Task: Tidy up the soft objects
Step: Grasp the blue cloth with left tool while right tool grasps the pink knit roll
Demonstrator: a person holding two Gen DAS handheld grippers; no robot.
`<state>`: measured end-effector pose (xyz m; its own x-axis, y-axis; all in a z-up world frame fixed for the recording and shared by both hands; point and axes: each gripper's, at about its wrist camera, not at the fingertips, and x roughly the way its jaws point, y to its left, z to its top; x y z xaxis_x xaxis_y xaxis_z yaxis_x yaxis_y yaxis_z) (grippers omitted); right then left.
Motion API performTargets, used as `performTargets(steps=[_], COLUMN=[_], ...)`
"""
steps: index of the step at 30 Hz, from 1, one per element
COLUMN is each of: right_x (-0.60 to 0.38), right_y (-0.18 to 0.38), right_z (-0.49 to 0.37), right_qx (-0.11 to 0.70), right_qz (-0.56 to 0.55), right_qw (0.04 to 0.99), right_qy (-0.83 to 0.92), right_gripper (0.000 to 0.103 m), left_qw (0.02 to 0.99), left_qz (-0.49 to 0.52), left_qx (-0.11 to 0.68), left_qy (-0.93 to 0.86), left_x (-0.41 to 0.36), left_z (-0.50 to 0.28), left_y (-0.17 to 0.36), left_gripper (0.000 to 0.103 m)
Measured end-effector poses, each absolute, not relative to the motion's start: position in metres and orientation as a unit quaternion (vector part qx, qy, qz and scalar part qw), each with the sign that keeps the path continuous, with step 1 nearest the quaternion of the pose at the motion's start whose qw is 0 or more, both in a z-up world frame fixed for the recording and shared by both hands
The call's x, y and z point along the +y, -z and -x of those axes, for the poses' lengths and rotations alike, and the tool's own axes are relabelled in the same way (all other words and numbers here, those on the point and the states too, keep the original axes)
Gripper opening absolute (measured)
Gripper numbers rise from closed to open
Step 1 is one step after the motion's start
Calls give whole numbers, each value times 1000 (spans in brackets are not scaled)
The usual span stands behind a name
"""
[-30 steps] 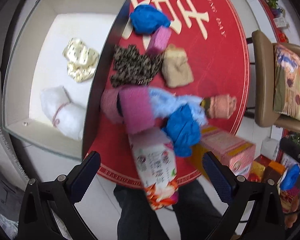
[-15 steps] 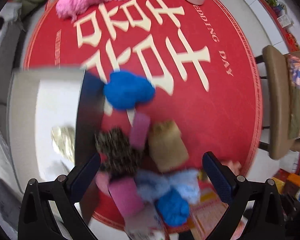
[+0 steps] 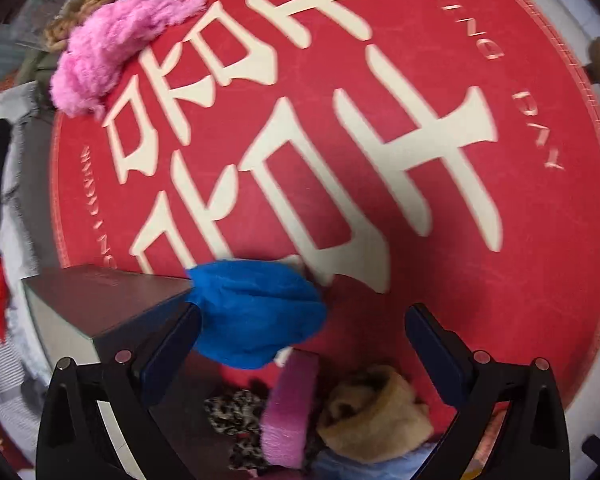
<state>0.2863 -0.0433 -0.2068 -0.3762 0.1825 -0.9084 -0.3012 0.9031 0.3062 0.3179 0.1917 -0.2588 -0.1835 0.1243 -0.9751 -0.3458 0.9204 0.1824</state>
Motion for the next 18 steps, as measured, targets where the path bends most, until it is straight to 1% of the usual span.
performTargets(steps=[2, 6, 9, 11, 14, 18], right_x=[-45, -44, -41, -37, -29, -19], right_y=[210, 216, 219, 223, 234, 257], right_z=[-287, -286, -286, -285, -286, -283], right_qx=[802, 805, 804, 804, 807, 820], right_qz=[33, 27, 28, 35, 36, 42], right_qw=[556, 551, 550, 547, 542, 522], right_qy=[-217, -221, -226, -229, -231, -230], right_gripper=[103, 103, 103, 103, 103, 103], left_qw=[622, 584, 601, 616, 634, 617], left_qz=[58, 96, 150, 165, 148, 146], left_qx=[752, 778, 764, 755, 745, 758], left_qy=[-209, -210, -178, -153, -146, -155], left_x=[194, 203, 204, 199, 193, 199], left_z=[-319, -316, -317, -320, -322, -314], left_y=[264, 284, 288, 283, 275, 285], left_gripper=[102, 102, 102, 102, 102, 102])
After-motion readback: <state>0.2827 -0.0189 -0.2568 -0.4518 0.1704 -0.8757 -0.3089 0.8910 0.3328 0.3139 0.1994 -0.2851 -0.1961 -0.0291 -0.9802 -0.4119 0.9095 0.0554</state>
